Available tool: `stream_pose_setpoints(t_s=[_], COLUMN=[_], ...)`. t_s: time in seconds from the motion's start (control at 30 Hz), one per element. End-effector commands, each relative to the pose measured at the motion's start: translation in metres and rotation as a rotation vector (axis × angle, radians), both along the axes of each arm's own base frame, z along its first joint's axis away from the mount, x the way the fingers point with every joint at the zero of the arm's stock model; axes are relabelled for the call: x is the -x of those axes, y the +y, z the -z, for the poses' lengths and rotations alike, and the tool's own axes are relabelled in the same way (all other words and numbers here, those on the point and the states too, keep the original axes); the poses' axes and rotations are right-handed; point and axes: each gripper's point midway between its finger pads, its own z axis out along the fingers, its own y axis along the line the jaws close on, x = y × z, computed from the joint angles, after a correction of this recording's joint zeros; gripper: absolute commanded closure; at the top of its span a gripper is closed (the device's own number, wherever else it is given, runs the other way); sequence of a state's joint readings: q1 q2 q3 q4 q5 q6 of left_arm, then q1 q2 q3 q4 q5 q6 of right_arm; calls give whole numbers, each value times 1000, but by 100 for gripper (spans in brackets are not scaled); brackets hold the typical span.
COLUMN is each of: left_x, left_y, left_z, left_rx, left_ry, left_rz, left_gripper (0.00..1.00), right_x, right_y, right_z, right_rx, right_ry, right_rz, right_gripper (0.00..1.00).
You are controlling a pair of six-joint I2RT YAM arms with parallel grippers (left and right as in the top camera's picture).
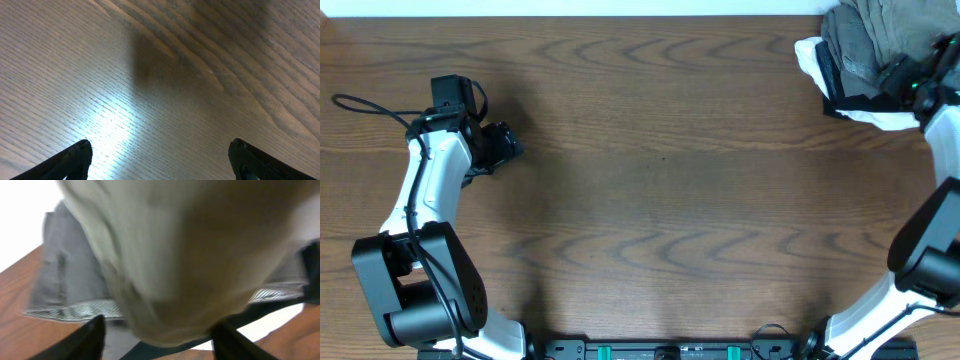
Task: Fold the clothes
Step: 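Lower the shorts onto the stack and adjust with the right gripper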
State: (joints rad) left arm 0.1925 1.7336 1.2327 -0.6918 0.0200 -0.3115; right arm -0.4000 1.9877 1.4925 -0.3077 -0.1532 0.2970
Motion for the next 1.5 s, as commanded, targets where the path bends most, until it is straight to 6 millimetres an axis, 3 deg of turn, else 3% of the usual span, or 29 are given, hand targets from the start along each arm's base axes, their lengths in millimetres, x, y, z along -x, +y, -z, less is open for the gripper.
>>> stream_pose_setpoints(t_s=[0.0, 0.03, 0.17, 0.43, 0.6, 0.83, 0.93, 1.17, 1.2, 1.27, 1.47], left_x=[-1, -1, -1, -1, -2, -4, -4, -5, -5, -5, -5], left_y=[-1, -1, -1, -1, 0, 0, 0, 0, 0, 0, 0], left_z=[-3, -3, -3, -3, -3, -4, -4, -4, -4, -5, -5], left_rx=[-4, -4, -4, -4, -5, -7, -7, -8, -8, -8, -8], left_ry=[-9, -9, -9, -9, -13, -21, -23, -26, -26, -27, -27], left_rz=[-2, -1, -1, -1, -1, -1, -2, -1, -1, -1, -1], left_gripper=[12, 12, 12, 12, 12, 12, 12, 12, 12, 12, 12], right_x=[-1, -3, -7, -15, -26, -19, -14, -17, -17, -19, -28], right_y=[8, 8, 5, 4, 17, 13, -1, -22, -22, -18, 13], right_z=[29, 31, 29, 16, -11, -6, -3, -29, -34, -45, -67], right_rx=[-17, -16, -3, 9, 168, 306, 357, 460, 466, 463, 342], right_ry=[43, 42, 19, -32, -103, -34, 11, -17, -29, -63, -179], right_rz=[-20, -21, -19, -27, -251, -341, -283, -189, -188, -201, -254], right_gripper=[49, 54, 57, 42, 32, 35, 48, 59, 67, 98, 99])
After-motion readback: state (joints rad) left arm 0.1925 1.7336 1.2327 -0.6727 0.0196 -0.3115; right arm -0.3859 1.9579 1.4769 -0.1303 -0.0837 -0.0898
